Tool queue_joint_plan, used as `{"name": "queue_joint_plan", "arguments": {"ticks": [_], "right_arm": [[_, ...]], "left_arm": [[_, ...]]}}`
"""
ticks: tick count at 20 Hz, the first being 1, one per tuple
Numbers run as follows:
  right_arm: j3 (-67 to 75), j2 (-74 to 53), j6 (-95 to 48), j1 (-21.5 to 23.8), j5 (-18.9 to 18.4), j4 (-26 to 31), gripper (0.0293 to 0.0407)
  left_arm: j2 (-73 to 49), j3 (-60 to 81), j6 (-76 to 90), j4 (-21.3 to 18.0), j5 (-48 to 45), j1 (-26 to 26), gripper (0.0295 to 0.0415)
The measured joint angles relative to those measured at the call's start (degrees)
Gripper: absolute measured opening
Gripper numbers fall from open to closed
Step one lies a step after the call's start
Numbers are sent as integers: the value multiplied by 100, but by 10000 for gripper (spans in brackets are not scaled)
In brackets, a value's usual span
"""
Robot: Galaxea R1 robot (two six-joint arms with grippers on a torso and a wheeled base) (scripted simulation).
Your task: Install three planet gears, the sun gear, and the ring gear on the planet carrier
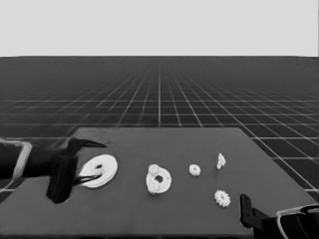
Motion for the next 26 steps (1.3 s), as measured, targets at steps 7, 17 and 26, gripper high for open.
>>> {"name": "queue_joint_plan", "arguments": {"ticks": [7, 17, 26], "right_arm": [[-6207, 4579, 3998, 2205, -1726, 3047, 385], [-8065, 5378, 3516, 1202, -1094, 2459, 385], [-8165, 5416, 3474, 1149, -1038, 2418, 312]], "left_arm": [[-133, 133, 144, 14, -68, -34, 385], [-136, 136, 148, 15, -69, -35, 385], [-136, 136, 148, 15, -69, -35, 385]]}}
